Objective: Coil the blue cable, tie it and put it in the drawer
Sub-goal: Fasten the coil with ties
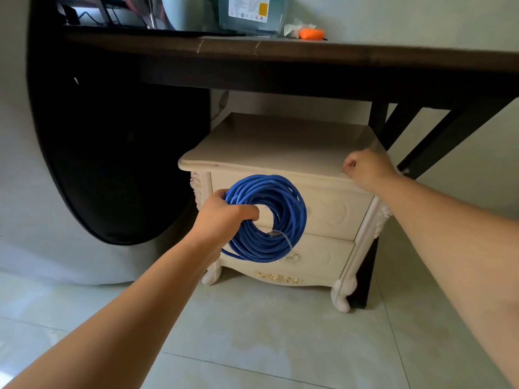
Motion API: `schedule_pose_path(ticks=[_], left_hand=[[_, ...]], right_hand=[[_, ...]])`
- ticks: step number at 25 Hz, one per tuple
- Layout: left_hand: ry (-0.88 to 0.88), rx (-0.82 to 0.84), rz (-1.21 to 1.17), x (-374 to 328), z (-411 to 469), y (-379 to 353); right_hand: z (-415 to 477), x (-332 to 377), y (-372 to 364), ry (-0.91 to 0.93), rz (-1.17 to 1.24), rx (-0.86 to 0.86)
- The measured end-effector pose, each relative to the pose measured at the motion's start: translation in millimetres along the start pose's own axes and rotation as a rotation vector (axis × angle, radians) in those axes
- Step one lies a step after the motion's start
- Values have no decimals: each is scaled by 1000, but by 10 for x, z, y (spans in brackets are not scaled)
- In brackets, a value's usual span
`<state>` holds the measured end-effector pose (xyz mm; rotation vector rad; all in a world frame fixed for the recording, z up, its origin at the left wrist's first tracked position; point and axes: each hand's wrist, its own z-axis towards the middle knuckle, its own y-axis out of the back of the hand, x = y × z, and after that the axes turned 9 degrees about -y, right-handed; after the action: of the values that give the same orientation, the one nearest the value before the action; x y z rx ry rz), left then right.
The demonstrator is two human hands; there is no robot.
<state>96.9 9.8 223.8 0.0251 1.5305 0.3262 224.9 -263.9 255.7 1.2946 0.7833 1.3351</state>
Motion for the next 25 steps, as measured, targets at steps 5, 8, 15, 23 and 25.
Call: schedule_pose_path(ticks=[5, 8, 15, 23, 25], left_hand=[[101, -6, -161, 57, -269, 116], [154, -29, -242, 70, -530, 239], [161, -46, -286, 94, -1284, 623], [204, 50, -322, 212, -2053, 855], [232, 79, -364, 242, -2148, 895]], right_hand=[[-1033, 631, 488, 172, 789, -132], [-1854, 823, 918, 222, 1257, 6], [-2958, 798, 836, 151, 1246, 255], [-3706, 968, 288, 249, 1232, 422], [-3778, 1017, 260, 288, 1259, 473]])
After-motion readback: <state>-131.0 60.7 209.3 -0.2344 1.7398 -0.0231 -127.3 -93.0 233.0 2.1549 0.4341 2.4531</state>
